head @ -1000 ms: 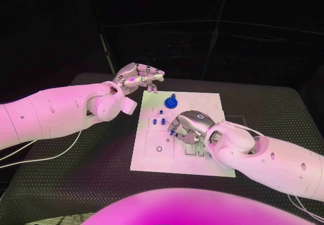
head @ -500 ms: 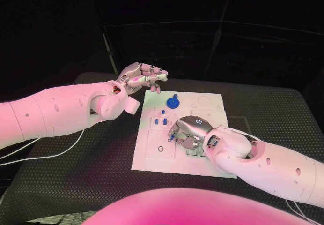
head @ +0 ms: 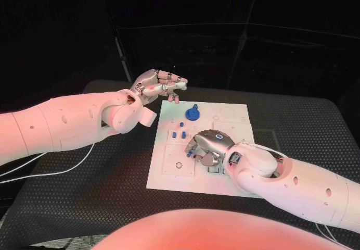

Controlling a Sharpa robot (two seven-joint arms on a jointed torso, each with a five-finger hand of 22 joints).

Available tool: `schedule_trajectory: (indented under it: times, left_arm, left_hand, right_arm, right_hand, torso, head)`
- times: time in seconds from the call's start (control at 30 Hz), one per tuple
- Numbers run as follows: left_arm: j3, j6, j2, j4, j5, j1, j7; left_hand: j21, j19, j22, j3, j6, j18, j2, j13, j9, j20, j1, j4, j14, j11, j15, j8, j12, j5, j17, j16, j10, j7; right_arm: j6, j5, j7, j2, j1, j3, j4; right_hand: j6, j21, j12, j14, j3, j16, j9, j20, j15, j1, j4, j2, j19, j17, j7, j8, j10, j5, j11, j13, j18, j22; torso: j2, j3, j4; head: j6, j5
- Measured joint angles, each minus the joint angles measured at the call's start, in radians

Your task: Assemble the parts on the task board

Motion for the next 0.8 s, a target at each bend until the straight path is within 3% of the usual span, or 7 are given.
schedule_trajectory:
  times: [0.8]
  left_arm:
    - [0.0, 0.002, 0.005, -0.002, 0.0, 0.0, 0.0]
  left_hand:
    - [0.0, 0.0, -0.001, 0.0, -0.004, 0.0, 0.0, 0.0, -0.001, 0.0, 0.0, 0.0, 0.0, 0.004, 0.0, 0.0, 0.0, 0.0, -0.001, 0.0, -0.003, 0.004]
  right_arm:
    - [0.032, -0.007, -0.015, 0.018, 0.003, 0.003, -0.032]
  right_hand:
    - [0.002, 0.0, 0.0, 0.0, 0.0, 0.0, 0.0, 0.0, 0.0, -0.005, 0.0, 0.005, 0.0, -0.005, 0.002, -0.003, 0.0, 0.0, 0.0, 0.0, 0.0, -0.004]
  torso:
    - [-0.001, -0.0003, -0.0005]
  head:
    - [0.0, -0.002]
